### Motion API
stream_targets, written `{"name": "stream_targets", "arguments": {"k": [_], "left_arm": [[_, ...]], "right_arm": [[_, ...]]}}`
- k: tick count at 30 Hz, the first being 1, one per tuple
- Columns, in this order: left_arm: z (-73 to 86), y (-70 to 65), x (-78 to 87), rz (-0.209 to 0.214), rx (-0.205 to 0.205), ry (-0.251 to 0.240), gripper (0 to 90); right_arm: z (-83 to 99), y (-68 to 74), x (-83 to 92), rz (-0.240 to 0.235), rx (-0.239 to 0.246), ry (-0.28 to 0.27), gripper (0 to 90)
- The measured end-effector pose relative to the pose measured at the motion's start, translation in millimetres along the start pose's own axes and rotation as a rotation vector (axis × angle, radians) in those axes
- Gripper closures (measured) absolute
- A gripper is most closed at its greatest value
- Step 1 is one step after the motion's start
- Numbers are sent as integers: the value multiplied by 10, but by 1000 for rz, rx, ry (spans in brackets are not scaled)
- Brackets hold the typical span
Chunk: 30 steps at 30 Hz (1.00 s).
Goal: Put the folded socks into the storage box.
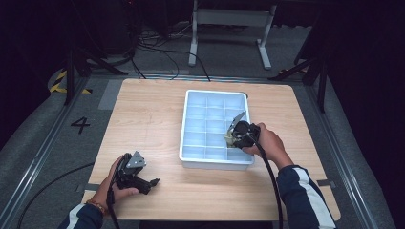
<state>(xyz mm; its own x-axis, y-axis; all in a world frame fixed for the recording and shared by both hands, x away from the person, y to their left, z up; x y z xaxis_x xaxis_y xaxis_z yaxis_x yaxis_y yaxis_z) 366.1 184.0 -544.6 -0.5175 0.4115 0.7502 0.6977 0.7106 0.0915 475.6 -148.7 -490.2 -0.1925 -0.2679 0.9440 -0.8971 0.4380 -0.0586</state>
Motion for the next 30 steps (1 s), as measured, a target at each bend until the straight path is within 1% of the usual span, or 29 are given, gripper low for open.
{"name": "stream_targets", "arguments": {"k": [2,4,7,8,10,13,15,18,21,22,23,24,25,27,30], "left_arm": [[0,0,0,0,0,0,3],[0,0,0,0,0,0,3],[0,0,0,0,-1,0,3],[0,-1,0,1,0,0,4],[0,0,0,0,0,0,3],[0,0,0,0,0,0,3],[0,0,0,0,0,0,4],[0,0,0,0,0,0,3],[0,0,0,0,-1,0,3],[0,0,0,0,0,0,3],[0,0,0,0,0,0,3],[0,0,0,0,0,0,3],[0,0,0,0,0,0,3],[0,0,0,0,0,0,3],[0,0,0,0,0,0,3]], "right_arm": [[1,-1,-1,-1,-3,7,731],[1,-3,-14,-10,-1,31,730],[-3,-3,-28,-7,4,72,727],[-4,-5,-33,-8,14,84,725],[-8,-5,-43,-13,15,106,720],[-8,-16,-52,-34,-7,115,714],[-8,-19,-56,-38,-14,122,706],[-9,-16,-55,-32,-7,133,699],[-12,-15,-57,-32,-5,131,690],[-11,-22,-53,-23,8,129,682],[-11,-22,-53,-23,8,129,682],[-6,-25,-43,-24,8,117,674],[-6,-15,-45,-24,-4,107,671],[-2,-17,-32,-18,-1,89,662],[6,-18,-19,-11,-11,58,647]]}}
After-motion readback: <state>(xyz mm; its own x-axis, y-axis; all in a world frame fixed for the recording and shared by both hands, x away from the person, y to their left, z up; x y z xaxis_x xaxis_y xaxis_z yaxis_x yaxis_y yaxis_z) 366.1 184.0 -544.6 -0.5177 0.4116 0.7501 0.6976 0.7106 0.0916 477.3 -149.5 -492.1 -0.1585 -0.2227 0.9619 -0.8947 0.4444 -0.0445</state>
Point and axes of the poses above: each handheld gripper's, and its own axes: x roughly backward along the jaws, z roughly out of its underside, y roughly to its left, the point moved 8 cm from there along -x, roughly forward along the jaws, and after that the axes turned 8 degrees about -z, right-handed, at the moved point
